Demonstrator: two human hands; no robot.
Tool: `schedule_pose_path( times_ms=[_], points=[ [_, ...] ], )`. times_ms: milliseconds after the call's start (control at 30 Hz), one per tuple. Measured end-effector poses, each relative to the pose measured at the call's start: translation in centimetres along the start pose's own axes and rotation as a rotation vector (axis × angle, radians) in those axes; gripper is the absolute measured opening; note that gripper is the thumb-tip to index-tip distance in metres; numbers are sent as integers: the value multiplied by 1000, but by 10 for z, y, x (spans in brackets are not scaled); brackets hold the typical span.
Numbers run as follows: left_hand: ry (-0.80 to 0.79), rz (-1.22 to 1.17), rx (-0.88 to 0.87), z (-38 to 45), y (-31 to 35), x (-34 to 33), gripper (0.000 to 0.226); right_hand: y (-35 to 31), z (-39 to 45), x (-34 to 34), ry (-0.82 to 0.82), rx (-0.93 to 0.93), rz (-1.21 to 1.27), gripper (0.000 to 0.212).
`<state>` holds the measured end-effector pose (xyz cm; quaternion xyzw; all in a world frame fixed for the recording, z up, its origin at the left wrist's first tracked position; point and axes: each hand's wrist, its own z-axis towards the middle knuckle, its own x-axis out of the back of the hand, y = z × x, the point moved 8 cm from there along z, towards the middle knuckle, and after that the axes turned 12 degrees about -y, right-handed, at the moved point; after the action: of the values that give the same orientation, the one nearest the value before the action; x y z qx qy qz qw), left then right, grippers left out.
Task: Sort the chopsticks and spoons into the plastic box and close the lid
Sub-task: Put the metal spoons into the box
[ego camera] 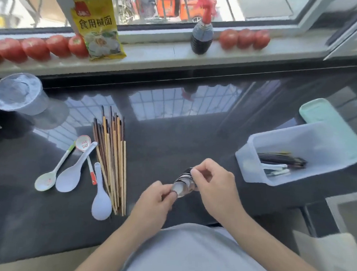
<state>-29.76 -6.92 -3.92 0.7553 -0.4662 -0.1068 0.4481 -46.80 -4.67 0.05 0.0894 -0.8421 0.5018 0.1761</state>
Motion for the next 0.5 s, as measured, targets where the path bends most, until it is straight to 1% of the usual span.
schedule_pose_path(
  times_ms=[67,167,267,333,400,433,500],
  points=[
    [-16,-81,9,1,7,-18,34,16,-7,10,-58,-43,112,19],
    [-35,-114,-28,6,26,-45,32,40,-16,30,-133,-146,304,31],
    [-58,-134,-21,18,53,-73,31,56,-22,61,-176,-173,369,32],
    [-50,-208,-11,27,72,-92,31,59,-23,85,-257,-154,408,29],
    [-1,-327,-3,37,91,-107,29,57,-26,112,-382,-94,427,26],
    [26,-428,-5,43,100,-114,28,56,-28,126,-429,-60,432,26],
    [49,-747,-17,55,122,-130,24,59,-28,157,-457,-24,445,25]
  ],
)
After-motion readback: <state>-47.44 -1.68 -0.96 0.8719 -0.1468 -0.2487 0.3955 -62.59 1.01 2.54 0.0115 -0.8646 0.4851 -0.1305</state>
